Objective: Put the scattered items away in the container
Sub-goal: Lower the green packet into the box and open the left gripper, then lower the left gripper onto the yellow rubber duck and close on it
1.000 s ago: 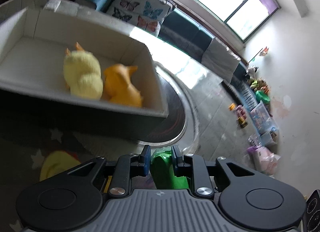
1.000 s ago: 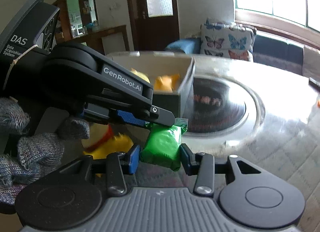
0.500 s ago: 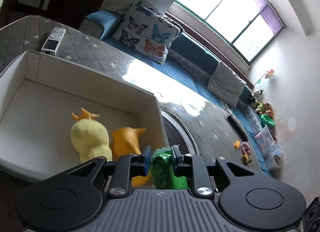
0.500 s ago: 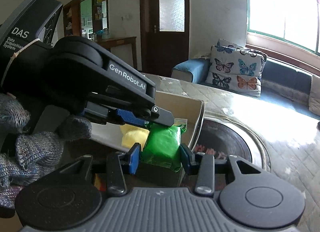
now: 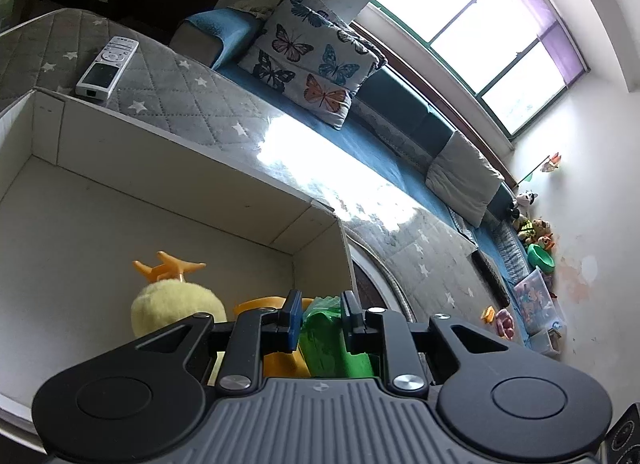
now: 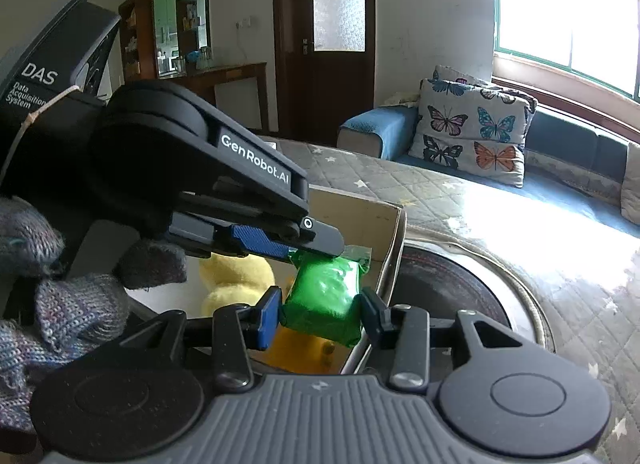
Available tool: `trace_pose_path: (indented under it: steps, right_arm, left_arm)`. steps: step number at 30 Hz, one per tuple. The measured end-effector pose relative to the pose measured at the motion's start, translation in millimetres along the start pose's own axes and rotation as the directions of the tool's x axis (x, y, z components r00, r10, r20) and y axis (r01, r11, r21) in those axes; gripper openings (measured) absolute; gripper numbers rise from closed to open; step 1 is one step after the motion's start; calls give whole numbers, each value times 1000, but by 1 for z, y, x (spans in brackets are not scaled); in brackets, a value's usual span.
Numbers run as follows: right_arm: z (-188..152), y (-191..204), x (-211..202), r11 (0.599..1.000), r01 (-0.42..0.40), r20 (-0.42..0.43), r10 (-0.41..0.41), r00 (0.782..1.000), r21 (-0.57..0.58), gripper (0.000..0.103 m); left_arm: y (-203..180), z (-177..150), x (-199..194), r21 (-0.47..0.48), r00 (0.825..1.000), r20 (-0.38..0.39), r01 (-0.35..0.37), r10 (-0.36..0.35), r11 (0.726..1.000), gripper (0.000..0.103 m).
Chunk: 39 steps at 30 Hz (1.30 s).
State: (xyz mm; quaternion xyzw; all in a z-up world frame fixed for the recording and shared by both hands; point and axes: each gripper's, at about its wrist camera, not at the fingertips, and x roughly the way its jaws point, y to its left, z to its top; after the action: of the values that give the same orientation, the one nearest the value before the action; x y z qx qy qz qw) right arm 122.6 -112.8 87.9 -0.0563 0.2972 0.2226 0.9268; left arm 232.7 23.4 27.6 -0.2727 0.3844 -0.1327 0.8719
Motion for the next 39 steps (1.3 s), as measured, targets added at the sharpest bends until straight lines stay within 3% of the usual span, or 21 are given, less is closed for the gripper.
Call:
trace_pose_path:
  steps: [14, 21, 23, 39]
  right_arm:
    - [-14, 4, -25, 1000, 20, 43, -21, 999, 13, 45]
    - [-26, 13, -41, 1000, 11, 41, -11, 999, 2, 46]
    - [-30, 17, -45, 1000, 8, 38, -8, 999, -3, 51]
    - [-60, 36, -68, 1000, -26, 15, 26, 1000, -7, 52]
  left_arm:
    - [-8, -11, -33, 58, 999, 40, 19, -21, 998, 25]
    - [-11, -32, -54, 101, 999, 33, 26, -29, 995, 25]
    - [-11, -39, -60, 110, 999, 26, 25, -28, 994, 25]
    - [10, -79, -95, 116, 1000, 18, 4, -7, 993, 25]
